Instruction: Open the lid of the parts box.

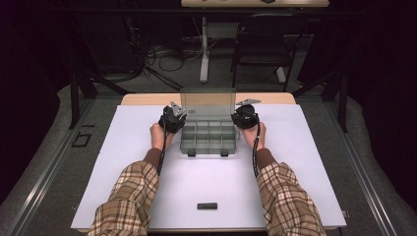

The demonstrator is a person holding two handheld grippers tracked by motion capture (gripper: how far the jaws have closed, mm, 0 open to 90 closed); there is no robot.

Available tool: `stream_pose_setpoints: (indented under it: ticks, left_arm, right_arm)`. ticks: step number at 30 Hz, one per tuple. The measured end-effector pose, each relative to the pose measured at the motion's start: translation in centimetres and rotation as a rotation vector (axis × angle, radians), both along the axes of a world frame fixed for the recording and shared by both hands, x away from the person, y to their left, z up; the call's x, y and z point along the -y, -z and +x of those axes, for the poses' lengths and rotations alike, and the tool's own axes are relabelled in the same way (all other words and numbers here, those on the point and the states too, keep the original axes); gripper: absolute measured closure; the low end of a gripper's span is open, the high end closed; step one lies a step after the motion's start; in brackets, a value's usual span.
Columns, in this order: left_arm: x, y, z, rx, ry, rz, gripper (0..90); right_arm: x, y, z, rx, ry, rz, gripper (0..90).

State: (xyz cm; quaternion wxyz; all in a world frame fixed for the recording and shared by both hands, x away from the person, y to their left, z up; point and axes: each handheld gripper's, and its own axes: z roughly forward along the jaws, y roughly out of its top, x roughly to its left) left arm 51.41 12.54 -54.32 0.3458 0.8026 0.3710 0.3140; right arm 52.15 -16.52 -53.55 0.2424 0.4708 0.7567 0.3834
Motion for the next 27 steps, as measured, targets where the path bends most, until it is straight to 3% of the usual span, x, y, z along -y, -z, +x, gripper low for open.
stream_pose_setpoints:
  ticks: [15, 17, 20, 21, 23, 27]
  left_arm:
    - [0.1, 0.1, 0.0, 0.016, -0.009, 0.023, 71.3]
    - [0.2, 0.0, 0.0, 0.04, -0.031, 0.052, 67.1]
    - [0.0, -0.4, -0.2, 0.066, -0.052, 0.039, 47.9]
    - [0.0, -0.5, -0.3, 0.072, -0.062, 0.032, 38.4]
    - [-0.2, -0.9, -0.5, 0.066, -0.063, -0.001, 31.4]
    - [-0.7, -1.5, -1.0, 0.037, -0.046, -0.024, 21.7]
  right_arm:
    - [-0.2, 0.1, 0.2, -0.015, 0.023, 0.003, 79.1]
    - [-0.2, 0.2, 0.2, -0.014, 0.026, -0.001, 77.7]
    - [-0.2, 0.1, 0.2, -0.004, 0.035, 0.0, 62.2]
    - [-0.1, 0.0, 0.1, -0.002, 0.034, 0.006, 52.9]
    - [0.1, -0.2, 0.0, 0.002, 0.037, 0.015, 43.8]
    - [0.7, -0.7, -0.4, 0.004, 0.001, 0.045, 30.1]
